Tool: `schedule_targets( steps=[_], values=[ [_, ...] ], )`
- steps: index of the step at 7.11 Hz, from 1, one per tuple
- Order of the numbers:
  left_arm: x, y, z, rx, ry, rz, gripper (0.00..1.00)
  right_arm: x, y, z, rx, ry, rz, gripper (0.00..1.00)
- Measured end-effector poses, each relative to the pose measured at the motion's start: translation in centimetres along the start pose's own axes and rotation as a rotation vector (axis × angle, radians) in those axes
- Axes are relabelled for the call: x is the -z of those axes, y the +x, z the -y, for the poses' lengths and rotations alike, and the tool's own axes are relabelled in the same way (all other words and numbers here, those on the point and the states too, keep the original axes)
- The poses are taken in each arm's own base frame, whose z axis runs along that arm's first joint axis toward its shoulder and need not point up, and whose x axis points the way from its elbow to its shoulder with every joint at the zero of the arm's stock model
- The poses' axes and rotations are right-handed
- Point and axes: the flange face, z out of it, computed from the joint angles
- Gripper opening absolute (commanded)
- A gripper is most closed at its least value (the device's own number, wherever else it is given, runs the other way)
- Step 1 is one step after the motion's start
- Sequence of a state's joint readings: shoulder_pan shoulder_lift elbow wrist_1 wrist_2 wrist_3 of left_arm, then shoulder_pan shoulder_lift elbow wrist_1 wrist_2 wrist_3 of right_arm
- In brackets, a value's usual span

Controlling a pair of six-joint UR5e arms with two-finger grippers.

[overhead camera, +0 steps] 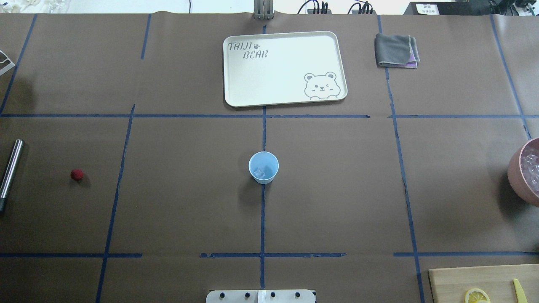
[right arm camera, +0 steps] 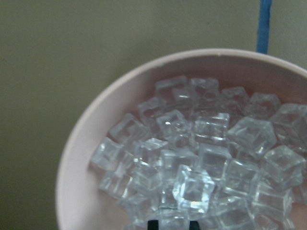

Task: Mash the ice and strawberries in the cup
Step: 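Carry the ice cube over the light-blue cup and release it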

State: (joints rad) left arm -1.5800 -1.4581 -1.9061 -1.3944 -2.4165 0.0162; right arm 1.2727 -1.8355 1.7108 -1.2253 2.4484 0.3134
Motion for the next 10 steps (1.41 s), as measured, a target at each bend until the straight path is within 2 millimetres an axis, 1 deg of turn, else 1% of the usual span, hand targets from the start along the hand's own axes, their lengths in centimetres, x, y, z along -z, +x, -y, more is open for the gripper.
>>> schedule_targets(
  steps=[1, 2, 3, 4, 5, 6, 7, 8, 9, 10],
  values=[
    [0.0, 0.0, 0.0, 0.0, 0.0, 0.0, 1.0, 1.8, -2.1, 0.1, 0.015, 0.027, 0.016, 0.0],
    [0.0, 0.0, 0.0, 0.0, 0.0, 0.0, 1.0, 4.0, -4.9, 0.1, 0.0, 0.059, 0.041, 0.0],
    [0.0, 0.0, 0.0, 0.0, 0.001, -0.001, 1.0, 6.4, -9.0, 0.5, -0.053, 0.089, 0.082, 0.0],
    [0.0, 0.1, 0.0, 0.0, 0.001, -0.001, 1.0, 8.2, -14.3, 1.3, -0.114, 0.1, 0.137, 0.0],
    [0.1, 0.1, 0.0, 0.0, 0.001, -0.001, 1.0, 9.3, -20.8, 3.0, -0.177, 0.093, 0.198, 0.0],
    [0.1, 0.1, 0.0, 0.0, 0.001, -0.001, 1.0, 9.9, -28.4, 4.9, -0.24, 0.076, 0.254, 0.0],
    [0.0, 0.0, 0.0, 0.001, 0.001, -0.001, 1.0, 9.5, -36.9, 6.2, -0.299, 0.059, 0.298, 0.0],
    [0.0, 0.0, 0.0, 0.0, 0.0, -0.001, 1.0, 7.8, -45.8, 6.8, -0.348, 0.056, 0.327, 0.0],
    [0.0, 0.0, 0.0, 0.001, -0.001, -0.001, 1.0, 5.3, -53.7, 7.0, -0.388, 0.077, 0.344, 0.0],
    [-0.1, -0.1, 0.0, 0.001, -0.001, -0.001, 1.0, 2.8, -59.6, 7.1, -0.415, 0.104, 0.351, 0.01]
  ],
)
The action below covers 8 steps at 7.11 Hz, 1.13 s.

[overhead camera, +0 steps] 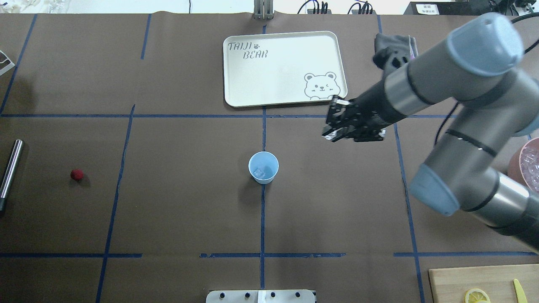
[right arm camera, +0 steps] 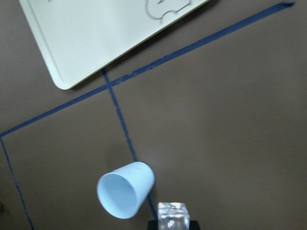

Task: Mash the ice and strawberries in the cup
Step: 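Carry the ice cube over the light-blue cup and release it, then move the empty right gripper back above the pink bowl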

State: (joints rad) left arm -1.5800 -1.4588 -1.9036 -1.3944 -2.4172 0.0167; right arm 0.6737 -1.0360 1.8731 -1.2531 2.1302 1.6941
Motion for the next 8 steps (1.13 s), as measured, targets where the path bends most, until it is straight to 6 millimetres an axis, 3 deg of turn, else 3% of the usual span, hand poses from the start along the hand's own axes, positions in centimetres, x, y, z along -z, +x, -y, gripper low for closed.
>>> schedule_targets(
  steps=[1, 3, 4, 5, 6, 8],
  values=[
    [0.0, 0.0, 0.0, 0.0, 0.0, 0.0, 1.0, -3.6, -2.8, -2.1, -0.006, 0.017, -0.002, 0.02],
    [0.1, 0.1, 0.0, -0.001, 0.002, 0.0, 1.0, -8.1, -3.8, -4.5, 0.001, 0.038, -0.029, 0.06],
    [0.2, 0.2, 0.0, -0.002, 0.004, 0.0, 1.0, -9.2, -3.3, -5.0, 0.004, 0.038, -0.045, 0.14],
    [0.3, 0.3, 0.0, -0.004, 0.006, 0.0, 1.0, -9.8, -2.9, -5.2, 0.004, 0.037, -0.055, 0.52],
    [0.3, 0.4, 0.0, -0.005, 0.007, 0.0, 1.0, -10.1, -2.7, -5.3, 0.004, 0.037, -0.06, 0.63],
    [0.4, 0.5, 0.0, -0.006, 0.009, 0.0, 1.0, -10.3, -2.7, -5.3, 0.002, 0.039, -0.063, 0.68]
  ],
)
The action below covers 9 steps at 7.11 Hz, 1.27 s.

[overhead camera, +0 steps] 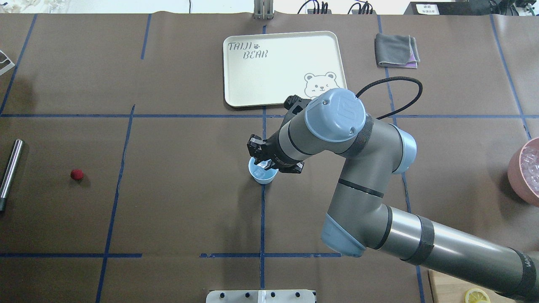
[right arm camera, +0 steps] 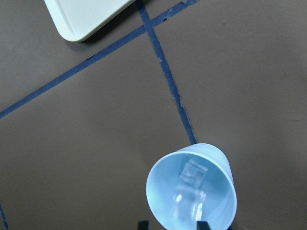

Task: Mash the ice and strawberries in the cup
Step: 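Move the empty right gripper back above the pink bowl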

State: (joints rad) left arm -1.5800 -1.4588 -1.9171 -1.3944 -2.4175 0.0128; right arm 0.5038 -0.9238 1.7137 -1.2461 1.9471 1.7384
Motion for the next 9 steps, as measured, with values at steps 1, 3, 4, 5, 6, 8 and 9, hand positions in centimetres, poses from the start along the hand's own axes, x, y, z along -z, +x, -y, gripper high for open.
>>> schedule_targets(
  steps=[1, 3, 4, 5, 6, 8, 9],
  values=[
    [0.0, 0.0, 0.0, 0.0, 0.0, 0.0, 1.0, -0.1, 0.0, 0.0, 0.0, 0.0, 0.0, 0.69],
    [0.0, 0.0, 0.0, -0.001, 0.0, 0.0, 1.0, 3.0, 1.4, 3.2, -0.024, 0.016, 0.012, 0.76],
    [0.0, 0.0, 0.0, -0.001, 0.0, 0.0, 1.0, 6.7, 4.8, 7.3, -0.051, 0.026, 0.007, 0.76],
    [0.0, 0.0, 0.0, -0.001, 0.001, 0.0, 1.0, 11.0, 9.1, 11.6, -0.065, 0.034, -0.002, 0.76],
    [0.0, 0.0, 0.0, 0.0, 0.0, 0.0, 1.0, 15.6, 15.1, 15.9, -0.06, 0.05, -0.023, 0.77],
    [-0.1, -0.2, 0.0, 0.003, -0.003, 0.001, 1.0, 22.8, 31.0, 21.1, 0.052, 0.101, -0.125, 0.91],
    [-0.1, -0.1, 0.0, 0.003, -0.002, 0.001, 1.0, 25.2, 38.5, 21.8, 0.132, 0.107, -0.186, 0.92]
  ],
)
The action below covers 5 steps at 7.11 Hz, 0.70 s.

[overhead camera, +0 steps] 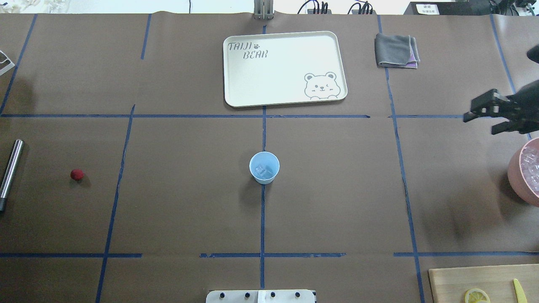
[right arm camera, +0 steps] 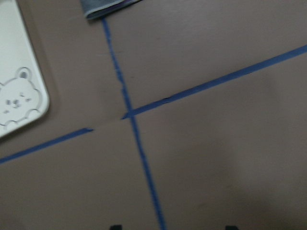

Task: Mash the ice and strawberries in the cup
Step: 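Move the empty right gripper back above the pink bowl, then grasp a third ice cube from the pink bowl with the right gripper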

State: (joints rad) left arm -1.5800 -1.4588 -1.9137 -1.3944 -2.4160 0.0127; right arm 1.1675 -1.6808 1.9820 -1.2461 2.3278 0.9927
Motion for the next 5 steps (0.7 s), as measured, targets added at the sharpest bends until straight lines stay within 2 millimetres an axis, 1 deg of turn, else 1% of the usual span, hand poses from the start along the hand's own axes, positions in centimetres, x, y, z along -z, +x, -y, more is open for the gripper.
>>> schedule_targets(
  steps=[1, 2, 3, 4, 5],
  values=[
    [0.0, 0.0, 0.0, 0.0, 0.0, 0.0, 1.0, 0.6, 6.3, -0.6, 0.063, 0.001, -0.049, 0.93],
    [0.0, 0.0, 0.0, 0.0, 0.0, 0.0, 1.0, 0.4, 11.0, -1.3, 0.105, -0.014, -0.091, 0.93],
    [0.0, 0.0, 0.0, 0.0, 0.001, 0.0, 1.0, -0.7, 14.4, -1.4, 0.127, -0.03, -0.119, 0.93],
    [0.0, 0.1, 0.0, -0.001, 0.001, 0.0, 1.0, -2.1, 16.9, -1.0, 0.144, -0.028, -0.127, 0.93],
    [0.0, 0.1, 0.0, -0.001, 0.001, 0.0, 1.0, -3.3, 18.0, -0.2, 0.155, -0.014, -0.119, 0.93]
  ],
)
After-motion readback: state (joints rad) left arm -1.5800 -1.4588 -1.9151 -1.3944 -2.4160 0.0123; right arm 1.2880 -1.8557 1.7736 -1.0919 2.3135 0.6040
